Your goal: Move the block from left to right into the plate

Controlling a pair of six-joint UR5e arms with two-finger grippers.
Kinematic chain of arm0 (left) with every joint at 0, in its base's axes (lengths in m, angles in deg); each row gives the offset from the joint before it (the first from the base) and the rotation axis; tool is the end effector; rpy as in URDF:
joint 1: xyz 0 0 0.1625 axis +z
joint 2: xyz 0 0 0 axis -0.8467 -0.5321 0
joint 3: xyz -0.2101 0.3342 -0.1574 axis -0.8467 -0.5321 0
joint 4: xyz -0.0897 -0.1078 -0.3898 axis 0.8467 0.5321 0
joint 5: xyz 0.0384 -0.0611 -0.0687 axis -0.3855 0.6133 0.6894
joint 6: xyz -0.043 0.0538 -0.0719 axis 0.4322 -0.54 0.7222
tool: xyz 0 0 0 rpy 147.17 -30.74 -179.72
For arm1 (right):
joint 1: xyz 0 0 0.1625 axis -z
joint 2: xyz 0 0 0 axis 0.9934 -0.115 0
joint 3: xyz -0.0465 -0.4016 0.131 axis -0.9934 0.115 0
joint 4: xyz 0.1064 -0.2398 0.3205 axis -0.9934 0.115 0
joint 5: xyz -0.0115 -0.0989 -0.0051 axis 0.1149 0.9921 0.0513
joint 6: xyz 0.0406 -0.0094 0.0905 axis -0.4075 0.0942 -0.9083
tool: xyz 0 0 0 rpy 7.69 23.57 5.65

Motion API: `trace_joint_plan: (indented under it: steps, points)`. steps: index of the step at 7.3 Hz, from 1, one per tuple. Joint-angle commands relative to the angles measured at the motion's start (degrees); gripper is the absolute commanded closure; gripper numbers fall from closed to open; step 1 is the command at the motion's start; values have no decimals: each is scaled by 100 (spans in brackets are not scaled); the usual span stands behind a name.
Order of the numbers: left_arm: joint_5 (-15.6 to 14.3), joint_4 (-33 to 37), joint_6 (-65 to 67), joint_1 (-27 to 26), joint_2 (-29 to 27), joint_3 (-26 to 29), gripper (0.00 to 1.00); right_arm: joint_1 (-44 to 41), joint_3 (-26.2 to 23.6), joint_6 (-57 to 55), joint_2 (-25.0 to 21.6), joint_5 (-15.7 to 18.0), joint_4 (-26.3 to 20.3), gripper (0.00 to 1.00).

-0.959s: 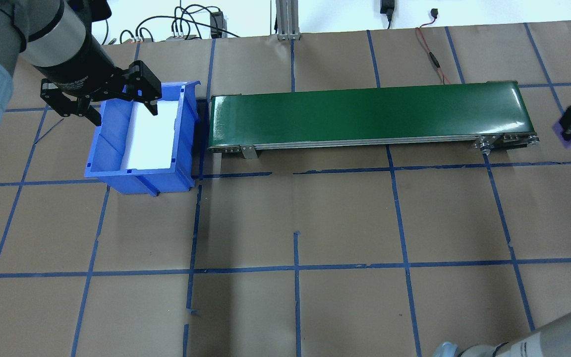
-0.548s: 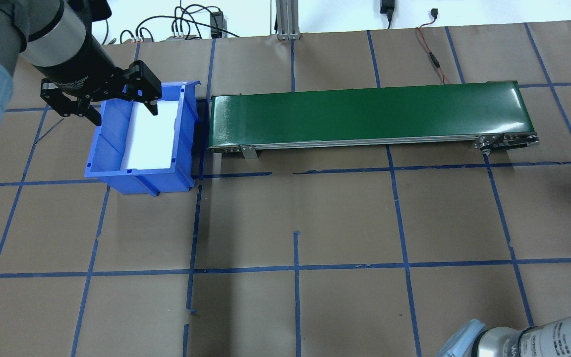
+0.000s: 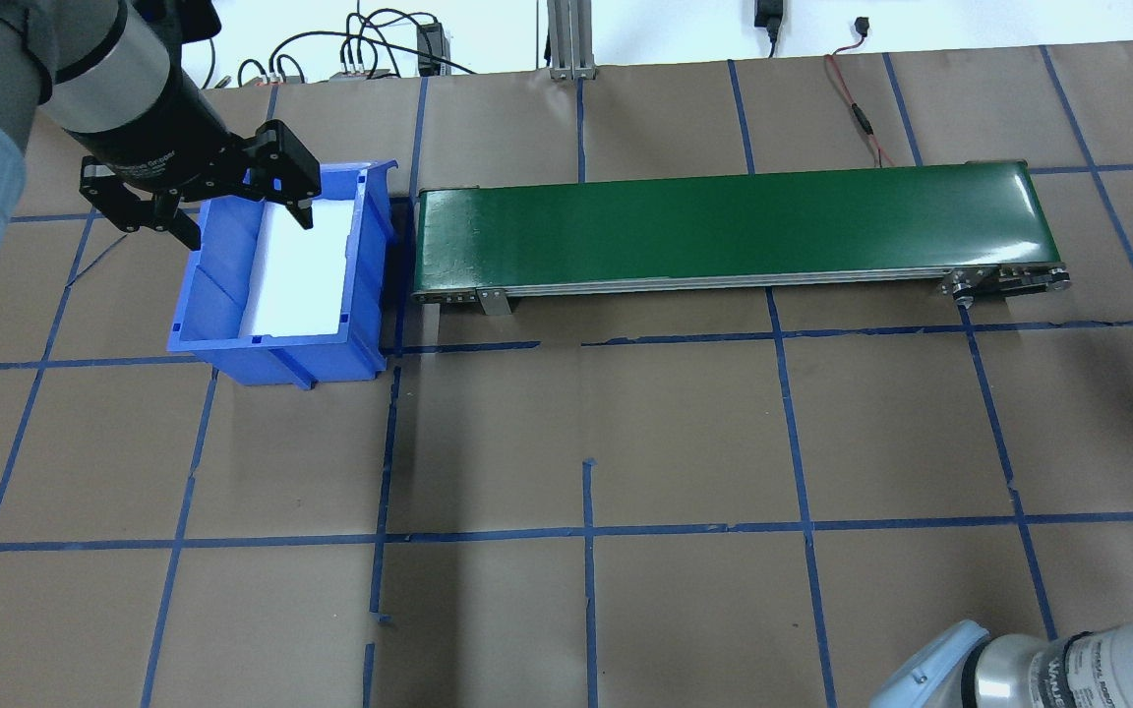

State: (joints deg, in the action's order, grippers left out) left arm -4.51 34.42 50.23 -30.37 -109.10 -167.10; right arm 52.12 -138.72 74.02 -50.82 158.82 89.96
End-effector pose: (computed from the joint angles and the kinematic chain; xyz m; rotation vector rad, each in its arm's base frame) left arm -0.1183 -0.4857 0.4992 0.2479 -3.1230 0.1585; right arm -0.4301 -0.4103 0.2436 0.1448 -3.1220 -0.0925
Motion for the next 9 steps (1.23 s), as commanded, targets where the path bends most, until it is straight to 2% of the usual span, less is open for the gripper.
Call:
trace_joint_plan:
  steps: [1, 2, 4, 5, 6, 7, 9]
  points:
    - [0, 0, 0, 7, 0, 0, 0, -89, 34, -82, -101, -48, -30, 0]
    - [0, 0, 0, -2, 0, 0, 0, -385, 61, -256, -336, -31, -178, 0]
    - [9, 0, 0, -2, 0, 0, 0, -1447, 105, -879, -1161, 13, -695, 0]
    - [0, 0, 0, 7, 0, 0, 0, -1617, 140, -1682, -1330, -109, -1229, 0]
    - [0, 0, 0, -2, 0, 0, 0, -2332, 140, -2621, -1341, -232, -1425, 0]
    - [0, 0, 0, -2, 0, 0, 0, -3079, 314, -2979, -1619, -198, -1854, 0]
    - [0, 0, 0, -2, 0, 0, 0, -4267, 1225, -4453, -1701, -635, -2829, 0]
